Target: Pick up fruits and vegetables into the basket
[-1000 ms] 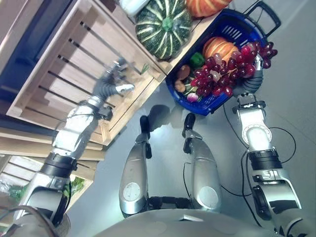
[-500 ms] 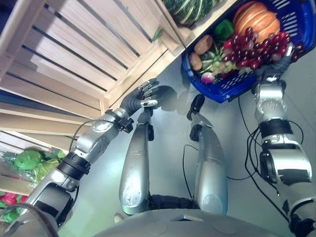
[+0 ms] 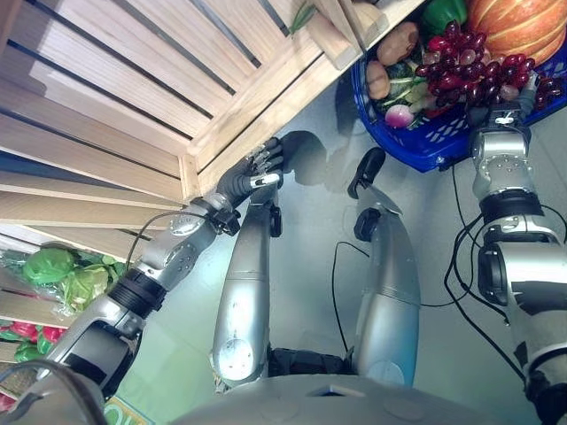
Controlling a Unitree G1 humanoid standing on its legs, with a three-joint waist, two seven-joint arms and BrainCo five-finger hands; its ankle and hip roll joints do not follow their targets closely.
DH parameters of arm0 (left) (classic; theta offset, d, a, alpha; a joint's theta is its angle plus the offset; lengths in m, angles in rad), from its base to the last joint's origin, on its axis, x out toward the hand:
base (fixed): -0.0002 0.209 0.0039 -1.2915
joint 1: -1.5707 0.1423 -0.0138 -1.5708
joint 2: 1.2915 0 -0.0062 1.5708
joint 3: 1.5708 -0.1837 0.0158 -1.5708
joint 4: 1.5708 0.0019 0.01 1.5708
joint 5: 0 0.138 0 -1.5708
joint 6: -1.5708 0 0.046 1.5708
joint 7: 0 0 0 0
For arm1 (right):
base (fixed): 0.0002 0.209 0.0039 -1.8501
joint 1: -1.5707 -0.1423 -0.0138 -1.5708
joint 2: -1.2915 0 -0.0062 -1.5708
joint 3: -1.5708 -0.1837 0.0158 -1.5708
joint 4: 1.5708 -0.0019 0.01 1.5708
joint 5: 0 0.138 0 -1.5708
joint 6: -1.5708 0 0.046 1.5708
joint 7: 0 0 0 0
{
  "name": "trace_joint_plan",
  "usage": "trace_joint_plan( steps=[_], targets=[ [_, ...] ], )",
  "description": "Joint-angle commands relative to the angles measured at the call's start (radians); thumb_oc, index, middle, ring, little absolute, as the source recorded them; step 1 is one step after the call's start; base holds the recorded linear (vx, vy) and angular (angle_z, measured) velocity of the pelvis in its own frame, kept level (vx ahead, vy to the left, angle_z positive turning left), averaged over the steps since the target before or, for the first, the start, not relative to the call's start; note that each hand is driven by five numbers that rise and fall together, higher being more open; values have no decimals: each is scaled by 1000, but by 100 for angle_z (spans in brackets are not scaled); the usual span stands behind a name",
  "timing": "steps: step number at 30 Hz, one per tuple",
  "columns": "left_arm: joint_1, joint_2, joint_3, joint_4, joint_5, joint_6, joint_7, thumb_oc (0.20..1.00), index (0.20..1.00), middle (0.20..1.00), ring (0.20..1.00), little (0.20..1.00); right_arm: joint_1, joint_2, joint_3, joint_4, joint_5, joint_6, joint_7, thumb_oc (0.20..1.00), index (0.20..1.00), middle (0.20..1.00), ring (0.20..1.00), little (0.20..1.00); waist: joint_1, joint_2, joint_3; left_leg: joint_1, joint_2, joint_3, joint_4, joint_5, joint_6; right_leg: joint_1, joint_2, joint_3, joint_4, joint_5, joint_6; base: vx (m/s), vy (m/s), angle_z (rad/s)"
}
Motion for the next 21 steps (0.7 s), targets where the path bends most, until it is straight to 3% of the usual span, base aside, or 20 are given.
trace_joint_plan(
  steps=[1,3,4,5,6,10,11,12,17,18,21],
  targets=[
    [27,-56,-23,-17,3,-50,-25,1000,1000,1000,1000,1000,14,-100,43,14,45,40,-27,200,200,200,200,200,-15,109,-46,-22,-43,58,10,-27,52,-31,57,41,142,-57,59,-4,-36,0],
    [26,-57,-28,-14,5,-54,-22,1000,1000,1000,1000,1000,16,-96,42,27,59,50,-54,200,200,200,200,200,-14,111,-46,-35,-44,55,16,-27,53,-44,57,44,150,-58,58,-4,-19,0],
    [26,-59,-31,-10,13,-59,-19,1000,1000,1000,1000,1000,17,-94,38,45,66,62,-58,442,442,442,442,442,-13,113,-46,-42,-45,53,18,-27,54,-51,57,46,153,-58,58,0,0,0],
    [26,-59,-31,-10,13,-59,-19,1000,1000,1000,1000,1000,17,-94,38,45,66,62,-58,442,442,442,442,442,-13,113,-46,-42,-45,53,18,-27,54,-51,57,46,153,-58,58,0,0,0],
    [26,-58,-36,-11,13,-65,-19,1000,1000,1000,1000,1000,20,-92,38,57,60,65,-74,1000,1000,1000,1000,1000,-13,116,-46,-49,-45,51,21,-27,54,-57,57,50,156,-58,57,0,0,0],
    [34,-59,-31,-30,22,-72,-31,1000,1000,1000,1000,1000,10,-94,28,82,42,10,-102,1000,1000,1000,1000,1000,-7,122,-46,-62,-43,55,6,1,62,-67,58,36,135,-31,43,-42,14,1],
    [40,-59,-36,-34,21,-71,-30,1000,1000,1000,1000,1000,16,-94,28,87,38,-3,-106,1000,1000,1000,1000,1000,-8,121,-46,-41,-47,46,11,-21,54,-47,61,50,139,-50,54,-84,29,1],
    [44,-59,-30,-41,25,-74,-33,1000,1000,1000,1000,1000,12,-92,21,88,29,-30,-113,1000,1000,1000,1000,1000,-5,122,-46,-49,-43,55,-2,3,61,-52,60,34,122,-27,43,-39,32,0],
    [74,-58,-33,-59,45,-77,-38,1000,1000,1000,1000,1000,32,-88,0,93,-17,-117,-101,1000,1000,1000,1000,1000,-8,115,-46,22,-45,48,-17,-20,50,20,68,38,90,-36,55,-21,28,-2],
    [72,-56,-30,-62,47,-76,-37,1000,1000,1000,1000,1000,30,-87,-3,89,-21,-120,-103,1000,1000,1000,1000,1000,-7,115,-46,10,-41,58,-26,2,57,10,67,24,80,-16,44,-103,45,-3],
    [99,-46,-25,-89,58,-74,-41,1000,1000,1000,1000,1000,58,-86,-29,76,-67,-189,-111,1000,1000,1000,1000,1000,-10,101,-46,85,-40,65,-57,3,54,85,76,9,26,2,46,-61,46,-6]
  ],
)
